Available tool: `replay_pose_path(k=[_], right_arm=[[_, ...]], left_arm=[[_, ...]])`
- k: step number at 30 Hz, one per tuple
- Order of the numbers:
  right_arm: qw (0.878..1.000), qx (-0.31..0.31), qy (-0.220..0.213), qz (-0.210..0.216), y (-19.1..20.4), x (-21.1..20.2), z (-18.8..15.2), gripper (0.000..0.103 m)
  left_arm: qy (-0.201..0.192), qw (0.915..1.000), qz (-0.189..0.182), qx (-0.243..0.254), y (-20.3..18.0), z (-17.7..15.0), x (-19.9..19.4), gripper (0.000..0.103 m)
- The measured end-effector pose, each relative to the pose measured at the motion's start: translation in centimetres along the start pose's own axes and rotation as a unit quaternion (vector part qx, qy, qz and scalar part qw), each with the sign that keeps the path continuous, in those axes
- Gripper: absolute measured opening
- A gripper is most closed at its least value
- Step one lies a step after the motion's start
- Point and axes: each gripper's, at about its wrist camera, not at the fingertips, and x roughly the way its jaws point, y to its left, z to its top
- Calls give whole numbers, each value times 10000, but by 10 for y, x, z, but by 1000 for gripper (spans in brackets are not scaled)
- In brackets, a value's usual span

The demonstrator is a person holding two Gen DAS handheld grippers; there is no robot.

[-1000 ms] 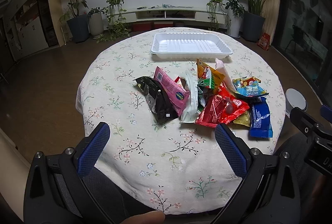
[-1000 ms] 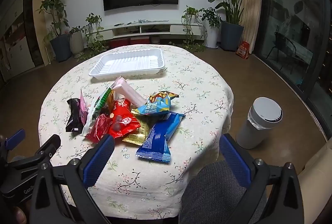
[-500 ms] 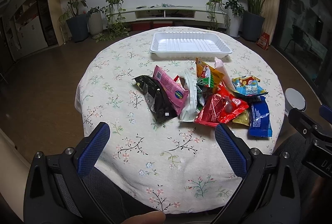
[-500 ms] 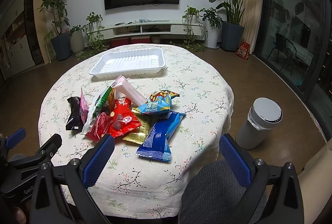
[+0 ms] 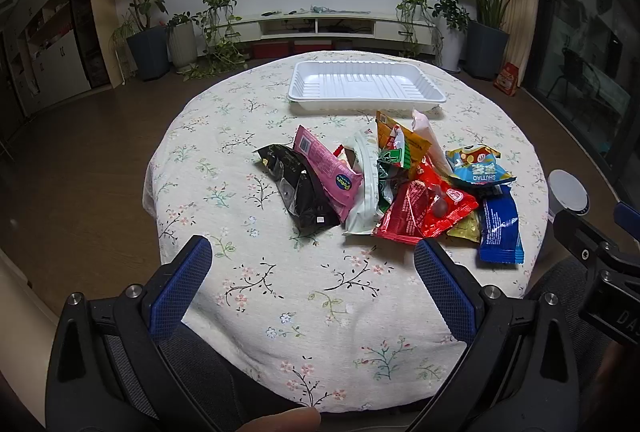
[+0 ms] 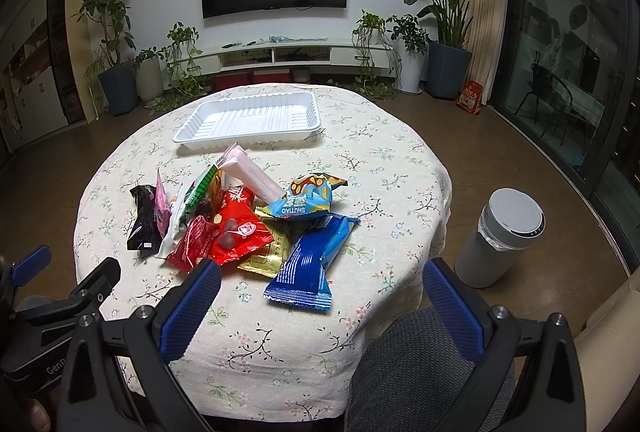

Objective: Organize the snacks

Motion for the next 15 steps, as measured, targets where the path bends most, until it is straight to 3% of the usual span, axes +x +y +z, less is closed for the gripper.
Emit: replay_pose_path(k=[15], right_arm=[[10000, -10, -1, -8, 0, 0, 0, 103]], left_arm=[[7, 10000, -6, -5, 0, 0, 0, 102]])
